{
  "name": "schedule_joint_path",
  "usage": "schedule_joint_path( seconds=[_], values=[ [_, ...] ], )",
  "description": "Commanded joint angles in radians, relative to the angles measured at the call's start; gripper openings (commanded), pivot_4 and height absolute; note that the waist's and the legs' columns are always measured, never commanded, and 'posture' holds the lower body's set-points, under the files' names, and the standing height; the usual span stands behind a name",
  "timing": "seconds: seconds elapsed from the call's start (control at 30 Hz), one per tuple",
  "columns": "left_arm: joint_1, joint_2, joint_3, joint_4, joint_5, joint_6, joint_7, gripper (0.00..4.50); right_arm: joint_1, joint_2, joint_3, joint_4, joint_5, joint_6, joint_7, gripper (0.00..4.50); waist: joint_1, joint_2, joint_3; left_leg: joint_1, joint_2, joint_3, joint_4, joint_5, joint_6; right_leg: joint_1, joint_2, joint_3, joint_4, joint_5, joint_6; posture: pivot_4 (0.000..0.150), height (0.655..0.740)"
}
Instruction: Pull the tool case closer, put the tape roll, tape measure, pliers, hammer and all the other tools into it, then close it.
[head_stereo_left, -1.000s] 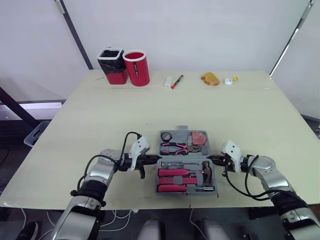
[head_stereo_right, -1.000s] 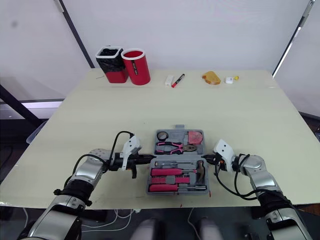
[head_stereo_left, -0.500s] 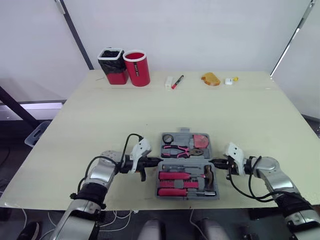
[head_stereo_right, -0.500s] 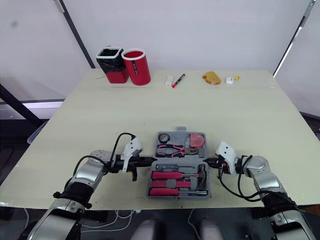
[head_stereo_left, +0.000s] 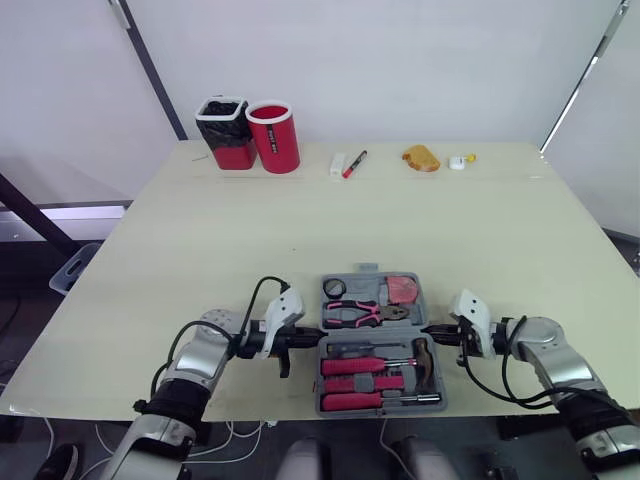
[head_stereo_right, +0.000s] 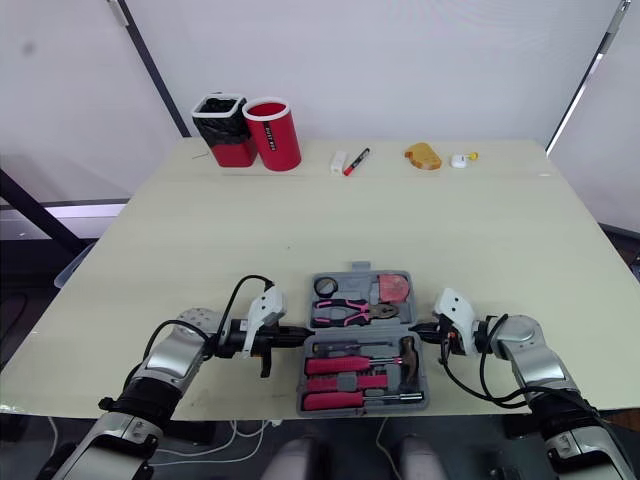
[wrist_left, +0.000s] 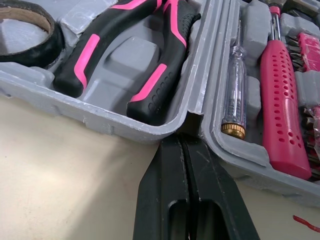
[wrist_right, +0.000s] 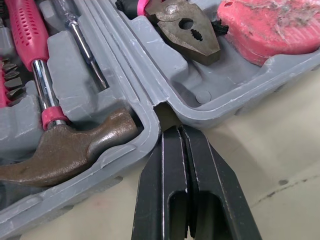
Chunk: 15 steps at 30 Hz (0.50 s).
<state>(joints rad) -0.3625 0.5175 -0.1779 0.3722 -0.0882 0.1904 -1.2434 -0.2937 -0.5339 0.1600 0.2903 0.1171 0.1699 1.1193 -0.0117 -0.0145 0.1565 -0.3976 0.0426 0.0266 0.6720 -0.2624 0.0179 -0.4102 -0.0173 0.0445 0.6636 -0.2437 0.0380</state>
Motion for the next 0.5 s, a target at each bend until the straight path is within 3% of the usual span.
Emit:
schedule_joint_path(
  seconds=[0.03,0.5],
  values=[
    [0.031,-0.007,-0.069,0.012,0.019,0.009,-0.028,0.04,0.010,0.008,0.021,-0.071,0.033,0.018,0.033,0.00,-0.001,0.000,0.000,0.000,0.000,0.000,0.000,0.000,0.000,0.000,0.000,0.000,0.000,0.000,0.000,0.150,0.7400],
    [-0.017,-0.018,-0.034,0.082,0.024,-0.033,0.021,0.04,0.001,0.030,0.012,-0.055,0.013,-0.022,-0.009,0.00,-0.001,0.000,0.000,0.000,0.000,-0.001,0.000,0.000,0.000,0.000,0.000,0.000,0.001,0.000,0.000,0.150,0.7400]
  ],
)
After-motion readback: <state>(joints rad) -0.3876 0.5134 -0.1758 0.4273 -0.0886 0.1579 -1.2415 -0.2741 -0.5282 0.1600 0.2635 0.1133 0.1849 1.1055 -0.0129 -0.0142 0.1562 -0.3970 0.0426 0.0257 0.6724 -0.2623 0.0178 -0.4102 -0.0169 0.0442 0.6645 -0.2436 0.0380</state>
